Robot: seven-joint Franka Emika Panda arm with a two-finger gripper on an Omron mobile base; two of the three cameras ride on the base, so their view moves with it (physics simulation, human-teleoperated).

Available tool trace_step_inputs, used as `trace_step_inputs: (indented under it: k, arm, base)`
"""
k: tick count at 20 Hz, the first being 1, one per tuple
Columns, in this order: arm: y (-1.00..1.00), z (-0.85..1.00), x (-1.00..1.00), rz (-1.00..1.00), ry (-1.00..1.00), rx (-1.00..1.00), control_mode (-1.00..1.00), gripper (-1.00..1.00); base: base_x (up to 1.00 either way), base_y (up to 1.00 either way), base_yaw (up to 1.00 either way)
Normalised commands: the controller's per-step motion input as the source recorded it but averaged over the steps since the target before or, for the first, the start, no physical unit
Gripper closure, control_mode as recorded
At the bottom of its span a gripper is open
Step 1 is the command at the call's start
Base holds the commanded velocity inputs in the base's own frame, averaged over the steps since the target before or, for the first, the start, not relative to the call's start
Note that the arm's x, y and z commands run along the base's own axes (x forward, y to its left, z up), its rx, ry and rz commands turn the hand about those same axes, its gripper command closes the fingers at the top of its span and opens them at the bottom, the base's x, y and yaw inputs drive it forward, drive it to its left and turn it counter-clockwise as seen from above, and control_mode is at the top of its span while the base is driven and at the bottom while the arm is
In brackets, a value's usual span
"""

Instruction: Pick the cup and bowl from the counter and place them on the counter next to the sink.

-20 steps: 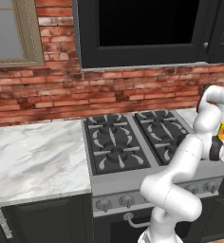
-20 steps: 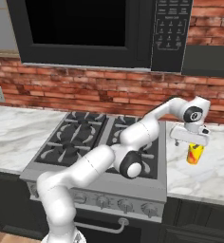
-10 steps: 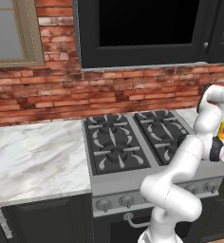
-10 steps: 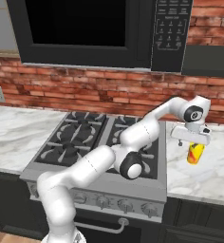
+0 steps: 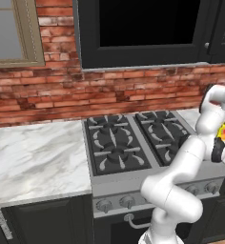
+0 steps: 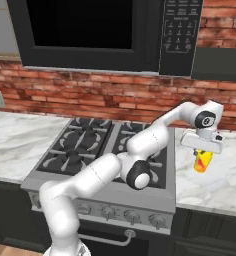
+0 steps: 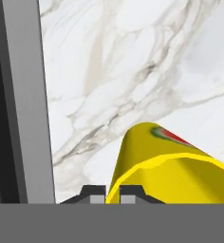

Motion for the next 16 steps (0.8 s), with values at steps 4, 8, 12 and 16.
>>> trace_step_inputs:
  k: [4,8,12,16]
  arm:
    - [0.0,0.28,-0.46,0.07,-0.02,0.0,-1.0,1.0]
    - [0.0,0.51,-0.68,0.09,-0.12,0.0,-1.0,1.0]
    - [0.0,0.68,-0.88,0.08,-0.15,0.01,-1.0,1.0]
    - [0.19,0.54,-0.98,0.06,-0.18,0.0,-1.0,1.0]
  base:
    - [0.0,0.0,0.0]
    - [0.0,0.0,0.0]
    - [0.0,0.0,0.0]
    - [0.0,0.0,0.0]
